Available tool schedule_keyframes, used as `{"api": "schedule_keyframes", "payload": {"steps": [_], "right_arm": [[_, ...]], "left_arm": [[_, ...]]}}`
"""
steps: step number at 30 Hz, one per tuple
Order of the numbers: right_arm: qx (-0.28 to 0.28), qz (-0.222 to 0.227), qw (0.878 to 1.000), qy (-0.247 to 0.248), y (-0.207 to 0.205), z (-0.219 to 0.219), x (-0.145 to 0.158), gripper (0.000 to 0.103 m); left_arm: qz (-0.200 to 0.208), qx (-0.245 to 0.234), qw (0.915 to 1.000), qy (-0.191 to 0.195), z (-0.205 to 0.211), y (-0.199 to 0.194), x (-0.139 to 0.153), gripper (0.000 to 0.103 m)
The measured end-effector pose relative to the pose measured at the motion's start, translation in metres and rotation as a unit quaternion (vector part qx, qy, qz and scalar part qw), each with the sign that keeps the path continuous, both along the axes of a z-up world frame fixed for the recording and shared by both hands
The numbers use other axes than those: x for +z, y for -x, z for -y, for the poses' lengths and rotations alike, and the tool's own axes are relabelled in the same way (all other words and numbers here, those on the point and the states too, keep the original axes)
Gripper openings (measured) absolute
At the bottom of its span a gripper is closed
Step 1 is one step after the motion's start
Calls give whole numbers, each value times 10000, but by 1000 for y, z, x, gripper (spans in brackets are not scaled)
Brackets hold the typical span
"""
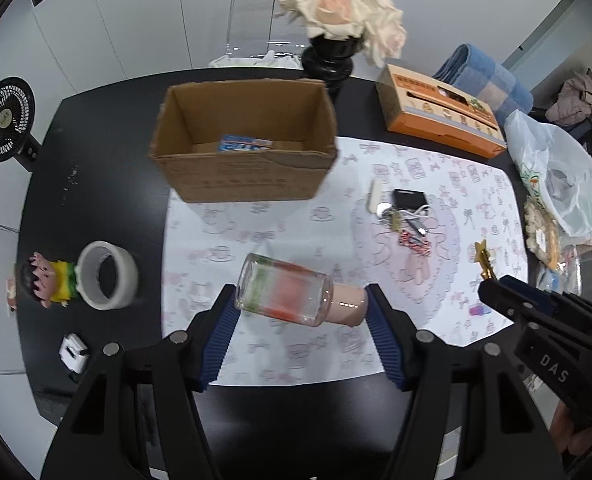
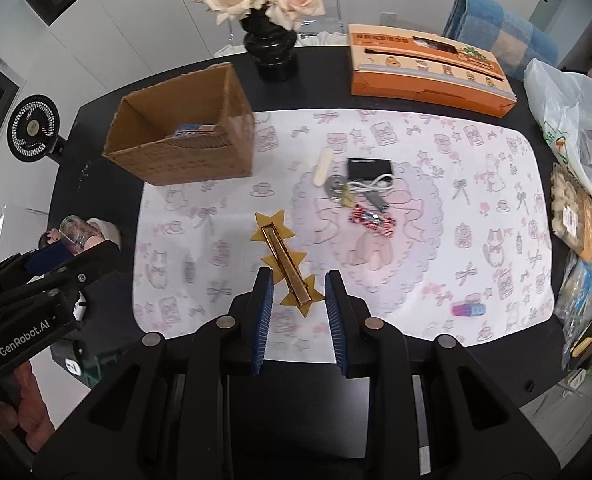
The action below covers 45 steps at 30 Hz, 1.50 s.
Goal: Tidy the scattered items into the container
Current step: 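Carry the hair clip and perfume bottle over the cardboard box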
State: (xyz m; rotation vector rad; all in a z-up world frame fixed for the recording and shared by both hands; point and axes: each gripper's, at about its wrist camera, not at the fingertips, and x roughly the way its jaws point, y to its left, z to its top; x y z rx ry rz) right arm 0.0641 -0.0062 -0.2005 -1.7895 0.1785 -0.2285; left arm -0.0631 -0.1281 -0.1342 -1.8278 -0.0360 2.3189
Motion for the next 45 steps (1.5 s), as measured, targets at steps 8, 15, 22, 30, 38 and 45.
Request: {"api": "schedule_keyframes", "payload": {"steps": [8,15,22,30,38,45], "right_arm": [[54,-125,9999,19,-8,-21,-44,27],[30,-223,9994,248,-26,-54,-72,27],[53,-341,9990,293,-51,-92,-95,27],[-4,-405,9989,239,-84,-118,-106,27],[-141,-407,9988,223,-118,-133,-114,27],[-96,-452,9986,238,-136,-140,-120,28]], "left_arm": [[76,78,9999,-13,34,28,1,62],[111,110,9998,-121,38,72,-7,62],[110,116,9997,-203,41,120,-16,62],[202,93,9994,-253,43,166,-40,62],[292,6,9994,-200,46,195,-62,62],[328,-69,9994,-123,49,206,-70,62]]}}
